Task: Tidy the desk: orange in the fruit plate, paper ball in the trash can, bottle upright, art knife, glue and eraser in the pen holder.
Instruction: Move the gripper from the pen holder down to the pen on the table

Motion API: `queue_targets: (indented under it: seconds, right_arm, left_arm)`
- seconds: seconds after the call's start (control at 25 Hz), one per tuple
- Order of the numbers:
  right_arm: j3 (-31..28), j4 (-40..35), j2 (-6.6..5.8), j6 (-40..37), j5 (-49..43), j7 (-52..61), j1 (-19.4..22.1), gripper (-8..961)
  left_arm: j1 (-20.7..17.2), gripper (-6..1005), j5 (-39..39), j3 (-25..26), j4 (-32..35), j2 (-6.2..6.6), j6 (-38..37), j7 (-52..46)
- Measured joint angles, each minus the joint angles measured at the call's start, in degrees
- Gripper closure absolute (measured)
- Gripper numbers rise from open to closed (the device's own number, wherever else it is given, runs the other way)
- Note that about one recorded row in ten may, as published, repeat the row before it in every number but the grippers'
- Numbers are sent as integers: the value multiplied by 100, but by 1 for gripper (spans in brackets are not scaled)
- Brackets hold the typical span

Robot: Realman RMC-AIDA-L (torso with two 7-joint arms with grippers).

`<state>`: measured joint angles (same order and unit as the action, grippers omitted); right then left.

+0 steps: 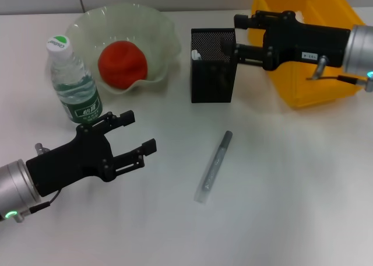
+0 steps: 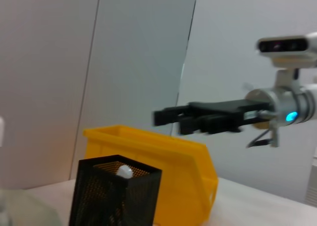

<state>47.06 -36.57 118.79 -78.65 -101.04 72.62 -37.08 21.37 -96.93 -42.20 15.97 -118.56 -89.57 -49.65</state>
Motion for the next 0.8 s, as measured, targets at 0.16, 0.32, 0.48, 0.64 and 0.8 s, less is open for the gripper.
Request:
queue_targets:
  seconds: [0.16,0.32,0.48,0.64,0.8]
  right_arm:
    - [46,-292,-115,-864,-35,302,170,300]
    - [57,-425,-265,-1441,-247,391,243,301]
    - [74,-460,-318,-1617,-916,452,109,304]
    - [235,-486,-284,-1627,-1587,479,-123,307]
    - [691,-493,-260,-1586,-1930,480,-337,310]
  left_arm:
    - [-28,198,0,19,41,14,26,7]
    - [-82,198,-1,22,108,30,32,65]
    - [-131,198,-1,20,225,34,21,67]
    - [-166,198,-10,19,291,35,1,69]
    - [-170,198,-35,-17,339,45,-28,37]
